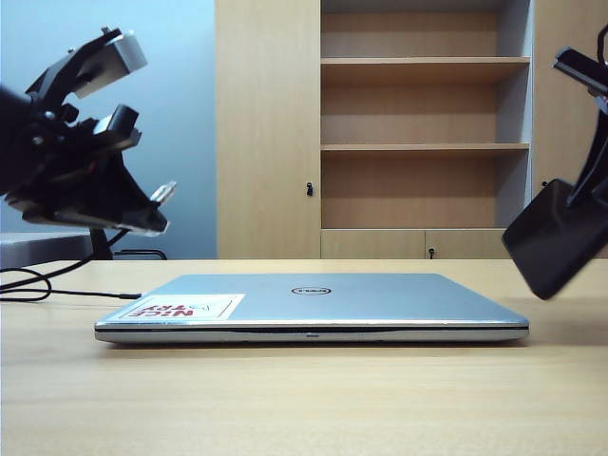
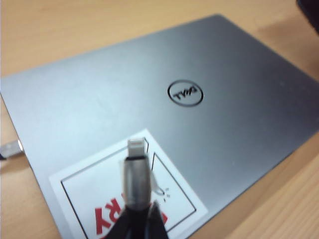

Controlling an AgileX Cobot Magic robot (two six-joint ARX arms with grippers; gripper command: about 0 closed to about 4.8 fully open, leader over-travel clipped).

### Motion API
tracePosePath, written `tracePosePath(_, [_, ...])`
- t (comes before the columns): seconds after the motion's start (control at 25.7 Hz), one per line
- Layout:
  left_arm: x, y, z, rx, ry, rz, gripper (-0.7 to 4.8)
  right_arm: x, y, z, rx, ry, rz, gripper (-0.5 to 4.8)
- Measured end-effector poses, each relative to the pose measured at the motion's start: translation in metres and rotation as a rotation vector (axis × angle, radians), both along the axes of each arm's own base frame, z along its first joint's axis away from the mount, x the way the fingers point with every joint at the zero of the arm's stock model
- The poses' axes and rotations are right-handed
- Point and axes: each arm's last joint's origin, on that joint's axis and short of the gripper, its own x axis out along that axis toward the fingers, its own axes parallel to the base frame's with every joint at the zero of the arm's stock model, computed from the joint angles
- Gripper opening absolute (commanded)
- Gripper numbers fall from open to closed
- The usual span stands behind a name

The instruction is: Pick up the charging cable and the phone, plug the charging cable into the charging port on the phone, and finally place them back on the table.

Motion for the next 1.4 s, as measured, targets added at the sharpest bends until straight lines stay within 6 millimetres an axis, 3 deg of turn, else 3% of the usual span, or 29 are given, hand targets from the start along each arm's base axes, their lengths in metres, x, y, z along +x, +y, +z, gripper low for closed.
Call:
tracePosePath(0.23, [-0.003, 0.001, -0.006, 0.065, 0.014, -0.024, -0.07, -0.019, 0.026, -0.008, -0.19, 0.168, 0.158, -0.03])
tracePosePath(0.39, [-0.005, 0.003, -0.013, 0.088, 0.036, -0.03, -0.07, -0.025, 0.04, -0.009, -0.284, 0.183, 0.213, -0.03])
tracePosePath(0.7, [-0.006, 0.004, -0.016, 0.097, 0.052, -0.03, -0.07, -0.023, 0.046, -0.014, -0.325, 0.234, 0.245, 0.0])
tracePosePath(0.86, [-0.006, 0.004, -0.016, 0.097, 0.052, -0.03, -0.07, -0.018, 0.048, -0.017, -0.321, 0.252, 0.287, 1.18])
tracePosePath(0.89, [-0.006, 0.004, -0.016, 0.098, 0.052, -0.03, -0.07, -0.017, 0.048, -0.019, -0.317, 0.257, 0.295, 1.21])
tracePosePath(0.97, [-0.006, 0.004, -0.016, 0.098, 0.052, -0.031, -0.07, -0.018, 0.049, -0.042, -0.326, 0.388, 0.322, 1.21])
tracePosePath(1.01, [-0.006, 0.004, -0.016, 0.098, 0.052, -0.03, -0.07, -0.019, 0.049, -0.039, -0.32, 0.385, 0.325, 1.21])
tracePosePath(1.13, [-0.006, 0.004, -0.016, 0.097, 0.05, -0.031, -0.07, -0.012, 0.051, -0.042, -0.319, 0.367, 0.322, 0.95])
tracePosePath(1.21, [-0.006, 0.003, -0.016, 0.095, 0.047, -0.03, -0.07, -0.011, 0.051, -0.046, -0.318, 0.384, 0.323, -0.08])
tracePosePath(1.4, [-0.006, 0.004, -0.016, 0.095, 0.047, -0.03, -0.07, -0.007, 0.052, -0.038, -0.321, 0.37, 0.323, -0.08])
